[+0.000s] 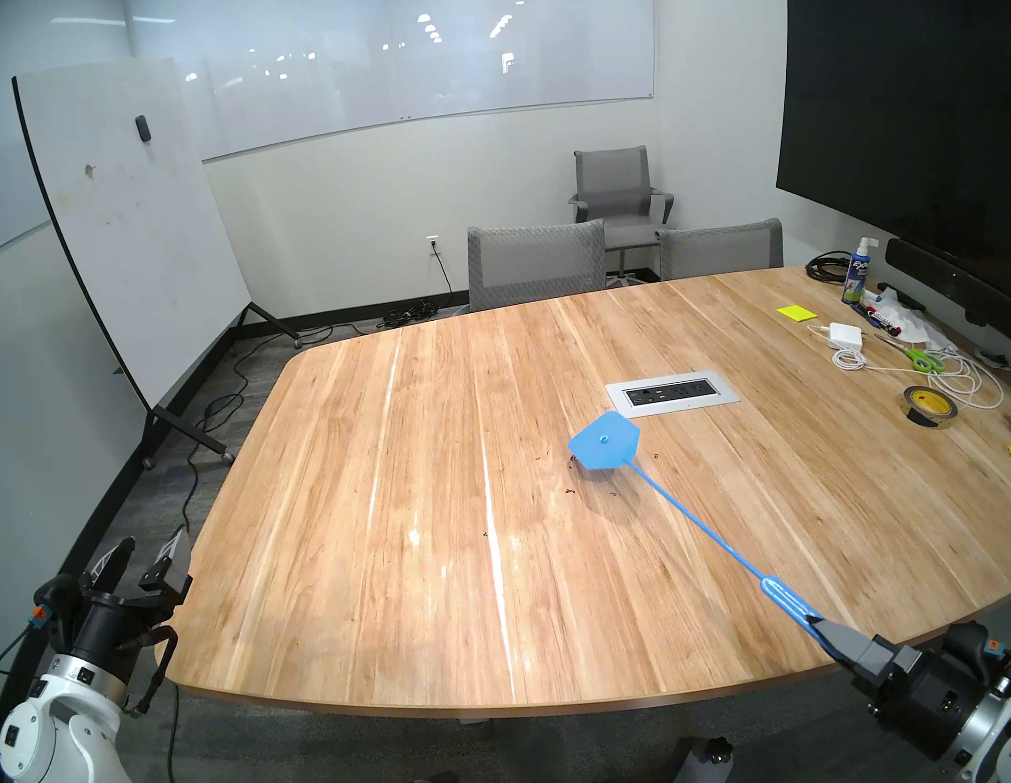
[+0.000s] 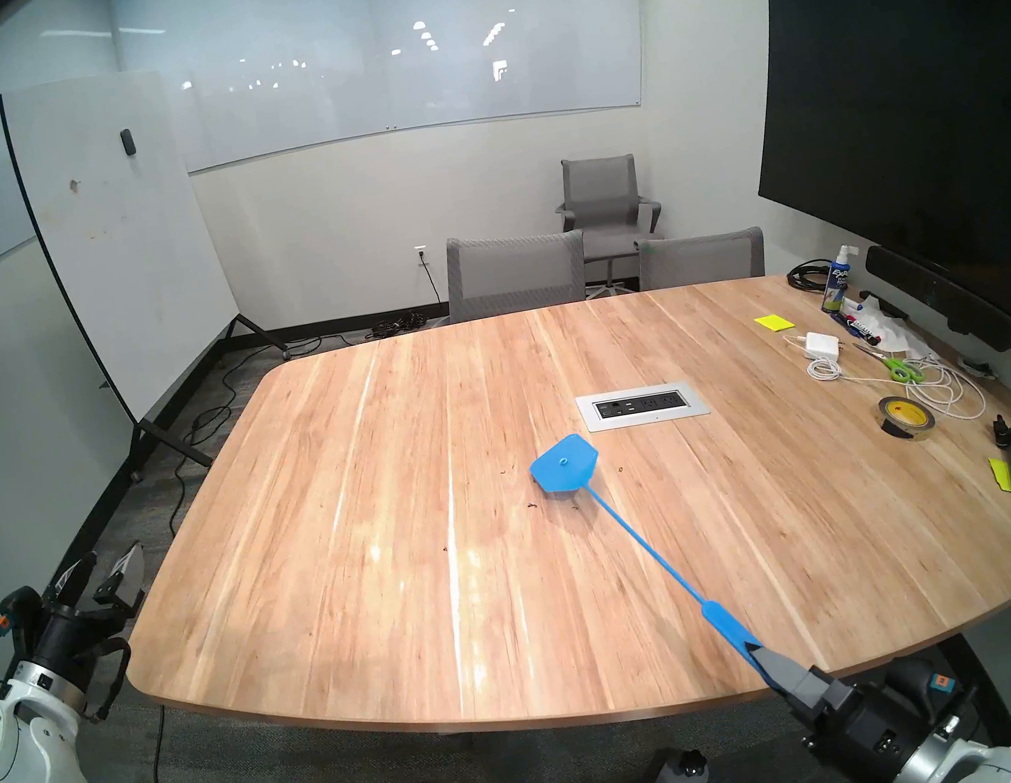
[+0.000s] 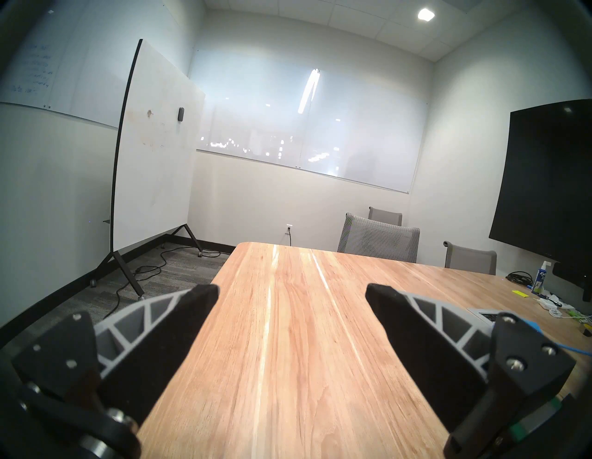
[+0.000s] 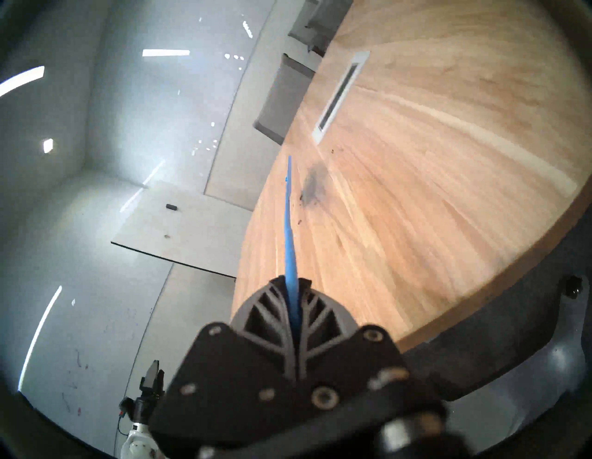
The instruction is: Swat a bug on table
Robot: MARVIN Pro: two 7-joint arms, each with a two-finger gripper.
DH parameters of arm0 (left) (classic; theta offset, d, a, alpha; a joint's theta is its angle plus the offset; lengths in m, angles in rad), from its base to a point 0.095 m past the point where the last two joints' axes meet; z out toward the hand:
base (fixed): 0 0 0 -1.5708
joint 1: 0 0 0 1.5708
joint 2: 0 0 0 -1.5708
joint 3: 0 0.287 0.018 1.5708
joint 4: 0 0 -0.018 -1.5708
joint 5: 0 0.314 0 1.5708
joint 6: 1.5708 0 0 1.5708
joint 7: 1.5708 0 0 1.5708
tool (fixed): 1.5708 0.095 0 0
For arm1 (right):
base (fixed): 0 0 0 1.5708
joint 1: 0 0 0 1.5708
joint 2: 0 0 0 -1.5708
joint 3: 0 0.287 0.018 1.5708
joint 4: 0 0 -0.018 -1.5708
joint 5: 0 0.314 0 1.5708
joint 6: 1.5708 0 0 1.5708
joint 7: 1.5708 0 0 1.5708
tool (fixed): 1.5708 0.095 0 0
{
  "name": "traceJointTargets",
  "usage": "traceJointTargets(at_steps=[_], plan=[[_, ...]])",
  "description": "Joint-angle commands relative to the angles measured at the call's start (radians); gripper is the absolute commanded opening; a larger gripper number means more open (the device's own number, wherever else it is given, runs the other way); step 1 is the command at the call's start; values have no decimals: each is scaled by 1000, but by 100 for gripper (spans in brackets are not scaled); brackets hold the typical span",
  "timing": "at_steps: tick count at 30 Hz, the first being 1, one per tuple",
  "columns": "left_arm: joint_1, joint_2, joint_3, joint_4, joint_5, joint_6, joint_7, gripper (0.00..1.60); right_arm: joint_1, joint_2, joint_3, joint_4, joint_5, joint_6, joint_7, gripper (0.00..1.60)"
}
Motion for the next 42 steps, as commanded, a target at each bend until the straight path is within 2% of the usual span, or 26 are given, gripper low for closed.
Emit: traceJointTargets(at_steps=[1, 8, 9, 11, 12, 13, 14, 18, 21, 22, 27, 38, 42], plan=[[0, 0, -1, -20, -2, 1, -1, 160, 106, 1, 65, -19, 83, -2, -21, 0], [-1, -2, -2, -21, 0, 2, -2, 160, 202, 33, 101, 30, 128, 15, -100, 0], [-1, -2, -2, -21, 0, 2, -3, 160, 182, 61, 86, 34, 150, -18, -127, 0], [-2, -2, -2, -21, 1, 2, -3, 160, 213, 73, 87, 56, 153, -21, -152, 0], [-2, -3, -2, -21, 1, 2, -4, 160, 261, 67, 98, 75, 144, -3, -170, 0], [-2, -3, -2, -20, 1, 2, -4, 160, 235, 94, 81, 79, 165, -32, -179, 0], [-3, -3, -3, -20, 2, 2, -4, 160, 281, 83, 94, 94, 155, -16, -199, 0], [-3, -3, -3, -20, 3, 2, -5, 160, 280, 124, 76, 117, 183, -46, -236, 0], [-4, -4, -4, -21, 4, 3, -6, 160, 347, 120, 79, 154, 171, -27, -270, 0], [-4, -4, -4, -21, 4, 3, -6, 160, 338, 136, 67, 161, 180, -41, -281, 0], [-5, -6, -5, -22, 5, 4, -7, 160, 395, 148, 59, 215, 176, -19, -339, 0], [-7, -8, -6, -22, 8, 6, -9, 160, 444, 167, 50, 252, 181, -15, -392, 0], [-7, -9, -7, -22, 9, 7, -10, 160, 448, 186, 44, 254, 153, -30, -392, 0]])
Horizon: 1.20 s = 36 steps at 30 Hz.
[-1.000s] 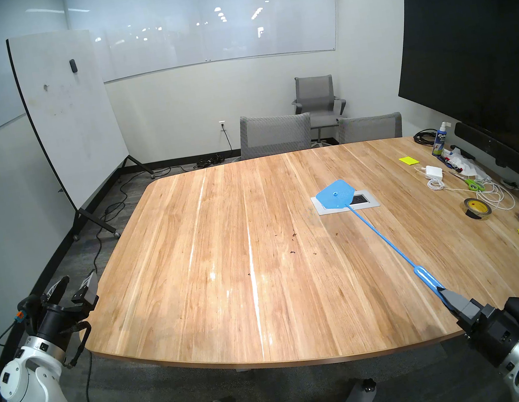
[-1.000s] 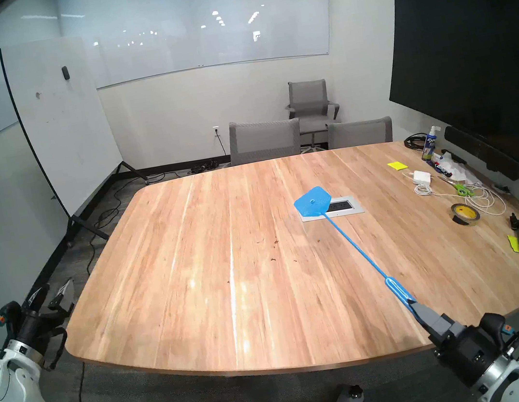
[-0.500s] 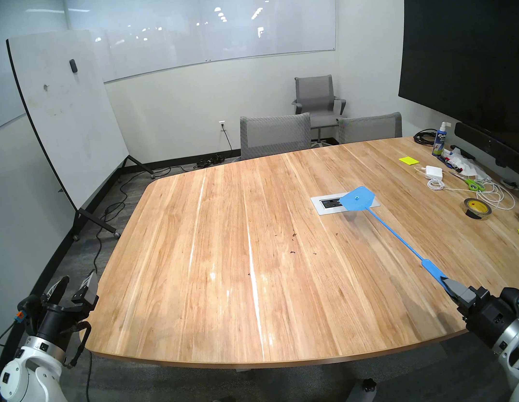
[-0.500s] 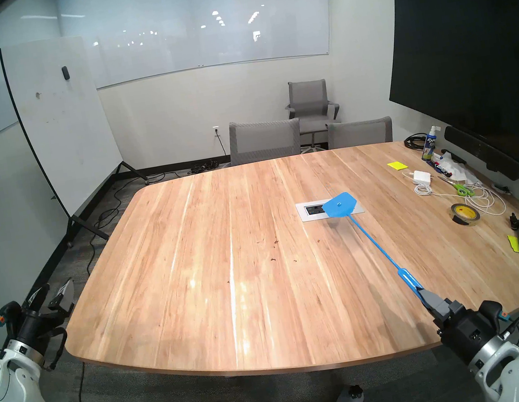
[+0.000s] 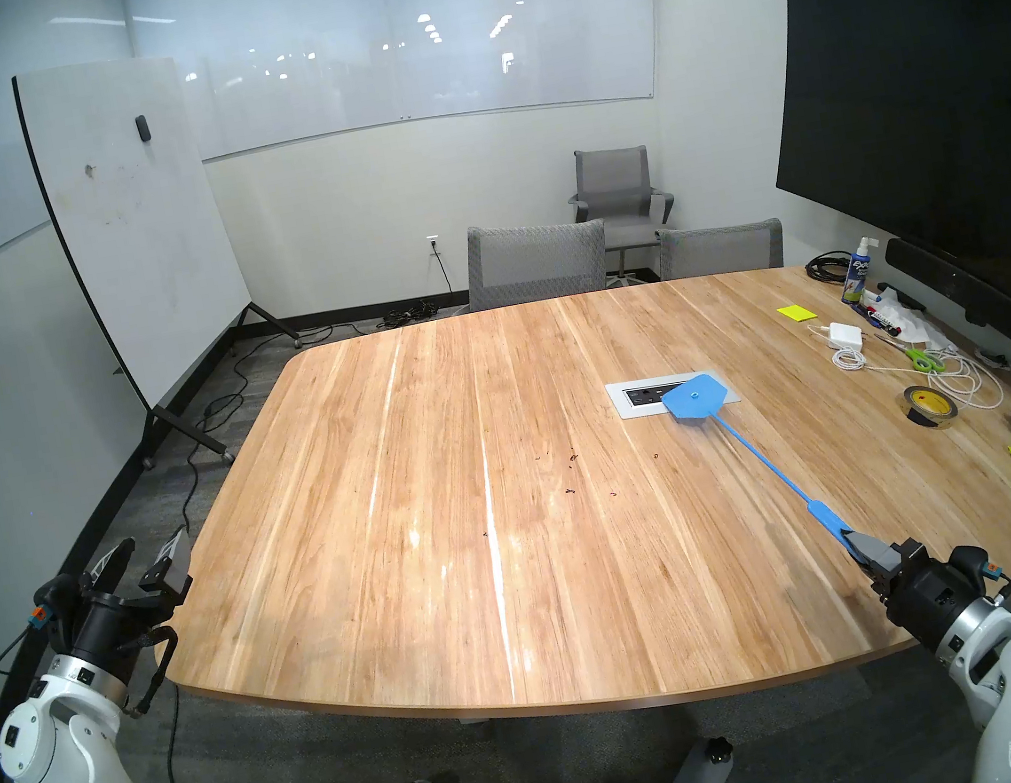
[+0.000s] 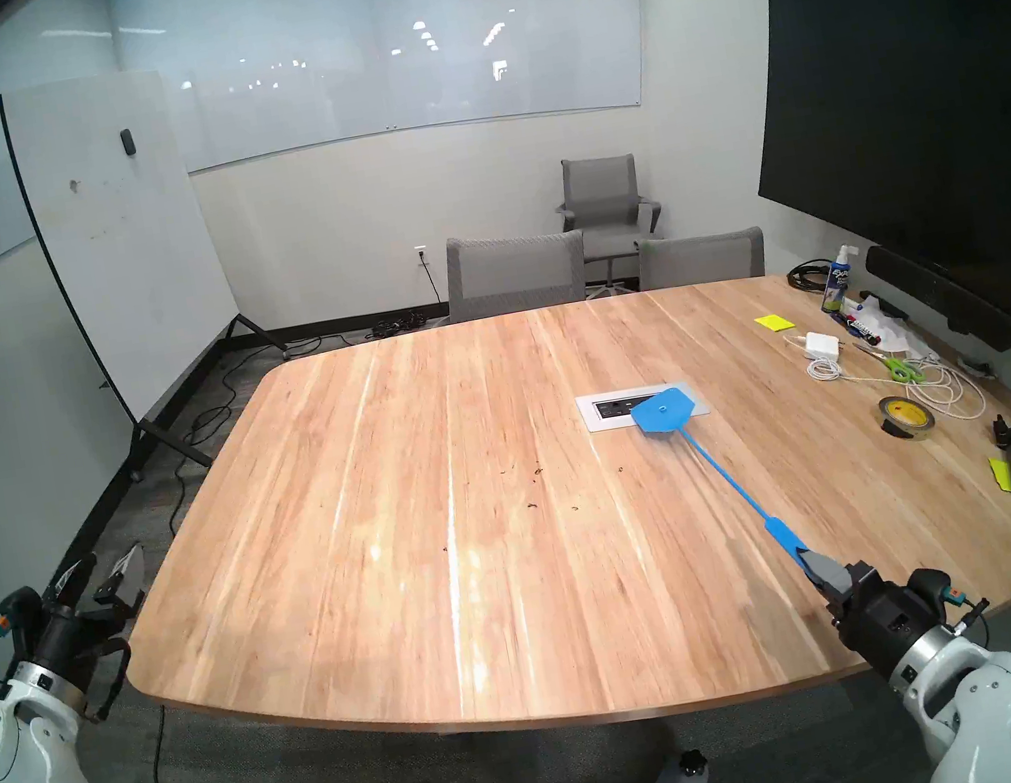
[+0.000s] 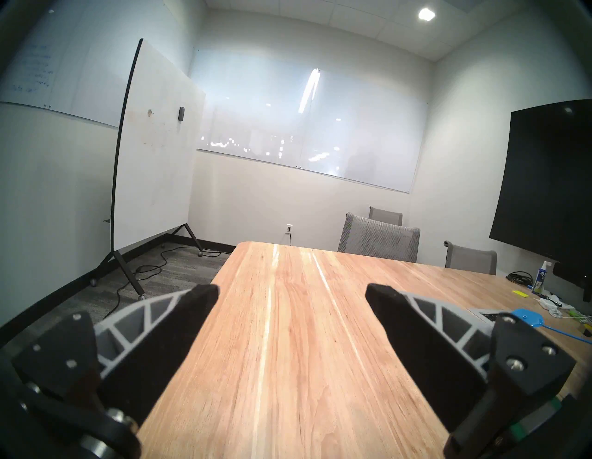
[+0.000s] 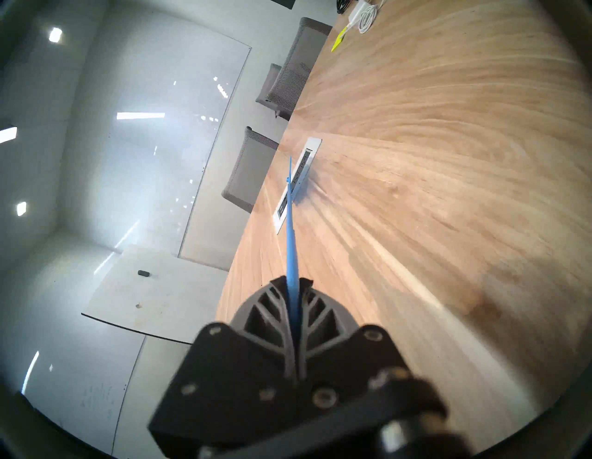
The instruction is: Swat a bug on table
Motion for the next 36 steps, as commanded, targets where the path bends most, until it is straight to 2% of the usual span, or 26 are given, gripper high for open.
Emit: traceJointTargets(at_steps=[1, 4, 5, 8, 13, 18, 30, 31, 34, 36], plan=[[0, 0, 0, -22, -1, 1, -1, 160, 41, 42, -5, -15, -19, -18, 10, 0], [-1, -1, -1, -22, -1, 1, -2, 160, 41, 61, -8, -11, -49, -40, 18, 0], [-1, -1, -1, -22, 0, 1, -2, 160, 44, 62, -3, -13, -56, -48, 11, 160], [-2, -2, -1, -22, 0, 2, -3, 160, 54, 78, 2, -5, -76, -54, 6, 160], [-3, -3, -2, -22, 2, 2, -4, 160, 55, 106, -4, 1, -148, -98, 20, 160], [-4, -4, -3, -22, 3, 3, -6, 160, 36, 131, -18, 4, -214, -155, 92, 160], [-6, -7, -5, -22, 7, 5, -9, 160, 43, 110, -6, 12, -163, -164, 236, 160], [-7, -7, -5, -22, 7, 5, -9, 160, 44, 112, -10, 21, -154, -168, 267, 160], [-7, -7, -6, -22, 8, 5, -9, 160, 37, 106, -16, 13, -152, -168, 281, 160], [-8, -8, -6, -22, 9, 5, -10, 160, 23, 102, -29, -1, -156, -172, 318, 160]])
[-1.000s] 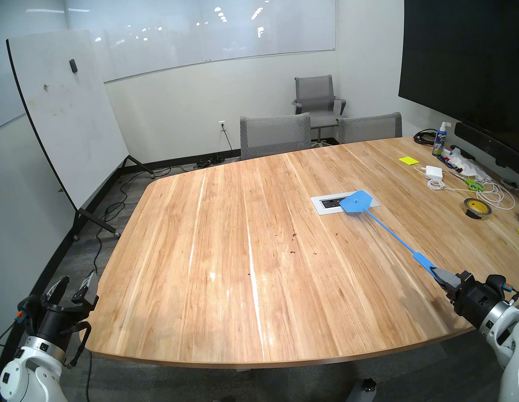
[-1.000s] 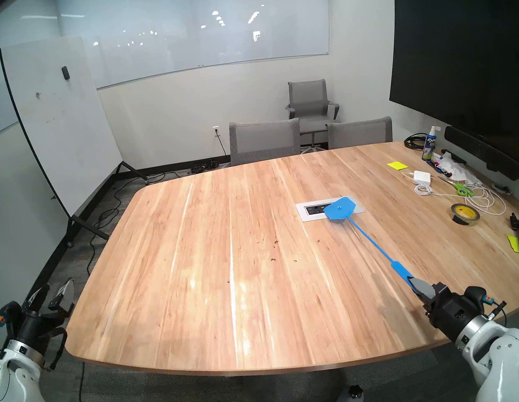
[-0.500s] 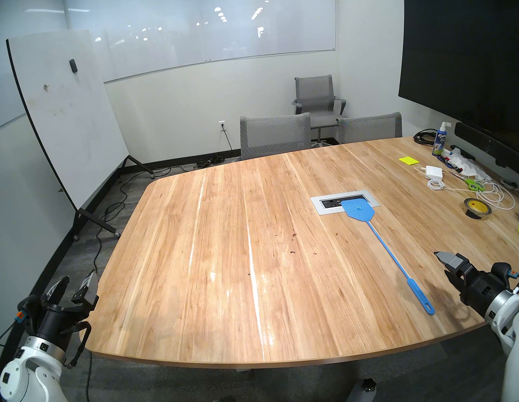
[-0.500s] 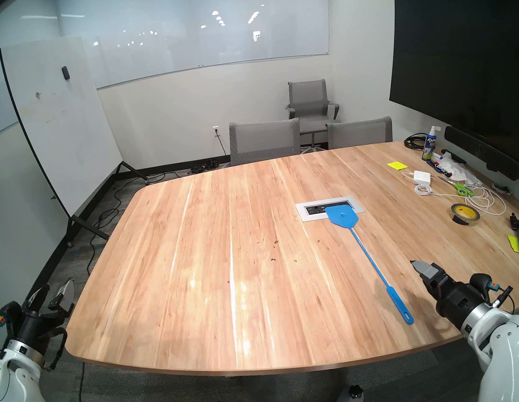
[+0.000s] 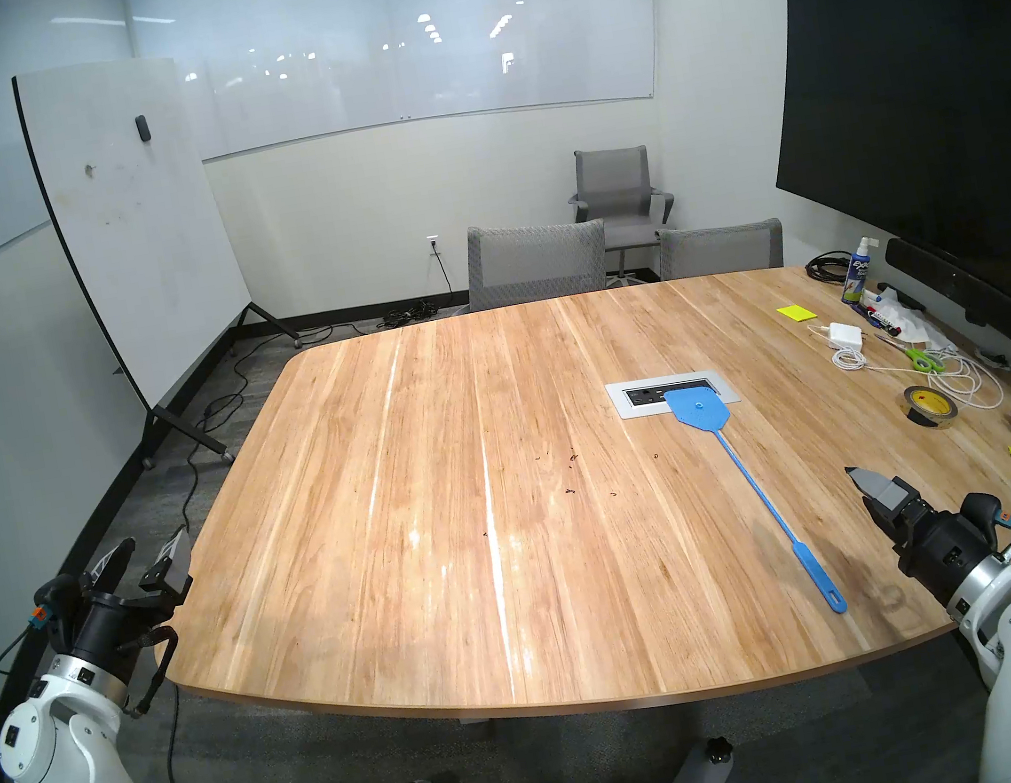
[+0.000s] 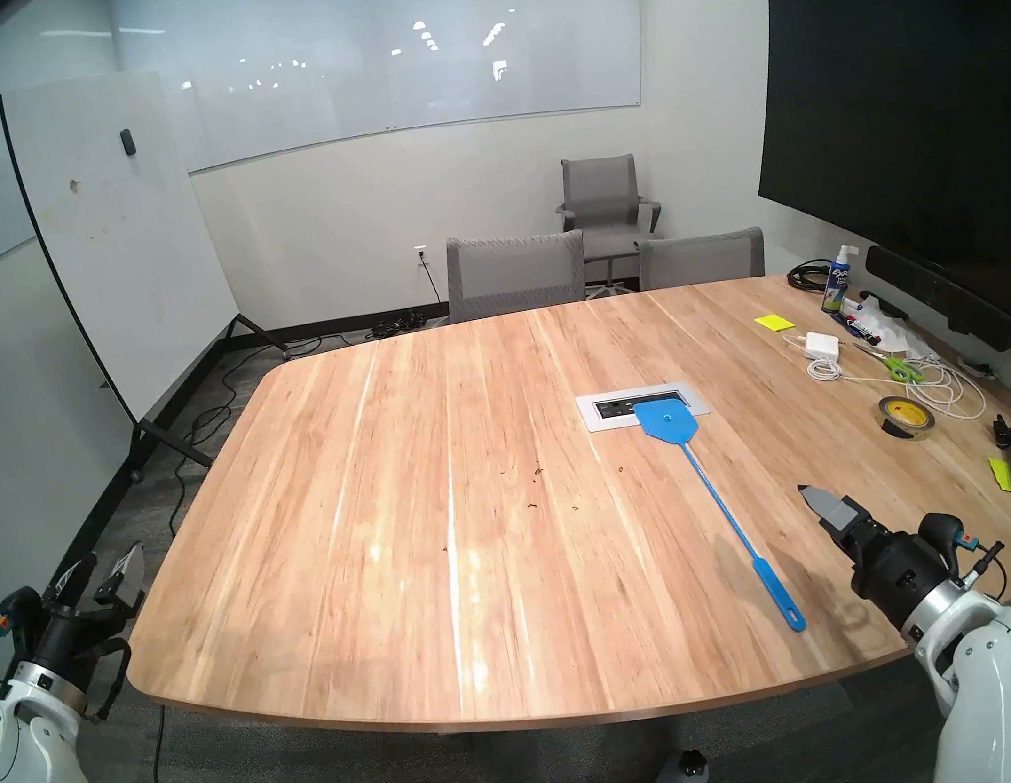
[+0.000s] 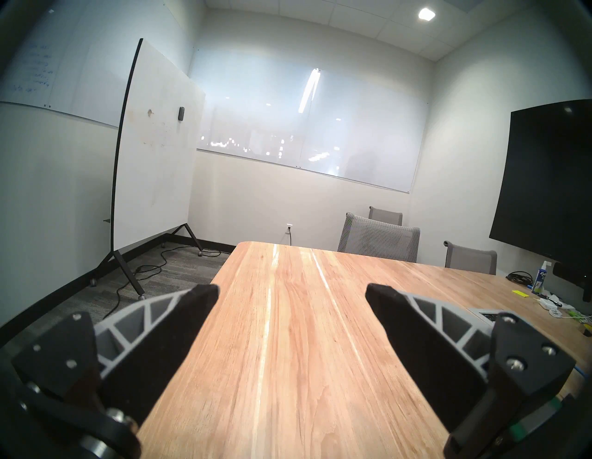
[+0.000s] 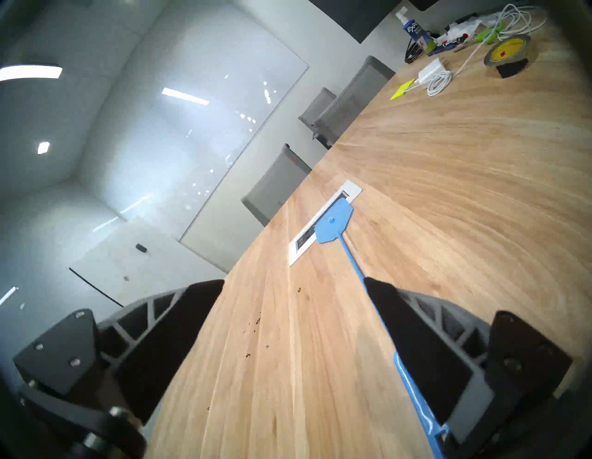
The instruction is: Swat a bug on table
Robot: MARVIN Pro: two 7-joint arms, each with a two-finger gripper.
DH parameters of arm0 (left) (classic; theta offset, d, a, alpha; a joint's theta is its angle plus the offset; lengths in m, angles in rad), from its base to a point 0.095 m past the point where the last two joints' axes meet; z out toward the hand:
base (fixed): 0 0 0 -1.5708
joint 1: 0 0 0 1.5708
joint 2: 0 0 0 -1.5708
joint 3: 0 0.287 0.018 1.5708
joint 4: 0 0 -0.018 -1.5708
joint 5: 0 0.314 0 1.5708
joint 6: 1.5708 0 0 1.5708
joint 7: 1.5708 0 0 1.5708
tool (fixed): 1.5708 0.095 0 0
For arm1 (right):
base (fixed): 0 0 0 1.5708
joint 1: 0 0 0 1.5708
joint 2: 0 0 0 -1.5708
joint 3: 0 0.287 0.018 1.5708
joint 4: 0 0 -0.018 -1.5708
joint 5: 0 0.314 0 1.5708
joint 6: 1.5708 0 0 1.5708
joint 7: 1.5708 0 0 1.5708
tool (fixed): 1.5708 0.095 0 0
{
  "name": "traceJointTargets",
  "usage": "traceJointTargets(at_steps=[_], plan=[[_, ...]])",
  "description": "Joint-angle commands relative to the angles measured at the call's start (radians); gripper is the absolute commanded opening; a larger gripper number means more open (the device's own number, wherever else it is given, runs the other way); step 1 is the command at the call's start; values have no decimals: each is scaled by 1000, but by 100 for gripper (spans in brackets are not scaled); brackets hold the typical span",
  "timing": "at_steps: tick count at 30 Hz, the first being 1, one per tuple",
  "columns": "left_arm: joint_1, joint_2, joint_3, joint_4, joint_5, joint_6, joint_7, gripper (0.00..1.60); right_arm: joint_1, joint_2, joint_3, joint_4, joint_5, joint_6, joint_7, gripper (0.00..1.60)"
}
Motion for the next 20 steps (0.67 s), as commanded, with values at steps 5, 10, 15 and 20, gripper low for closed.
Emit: traceJointTargets(at_steps=[5, 10, 15, 20], plan=[[-1, -1, -1, -21, -1, 1, -3, 160, -34, -26, -46, -52, -16, -76, 136, 160], [-2, -2, -2, -21, 1, 2, -4, 160, -48, -39, -61, -65, -46, -128, 170, 160], [-3, -3, -3, -22, 2, 3, -5, 160, -50, -43, -65, -60, -60, -150, 188, 160], [-4, -4, -4, -22, 4, 3, -6, 160, -48, -46, -64, -58, -69, -156, 197, 160]])
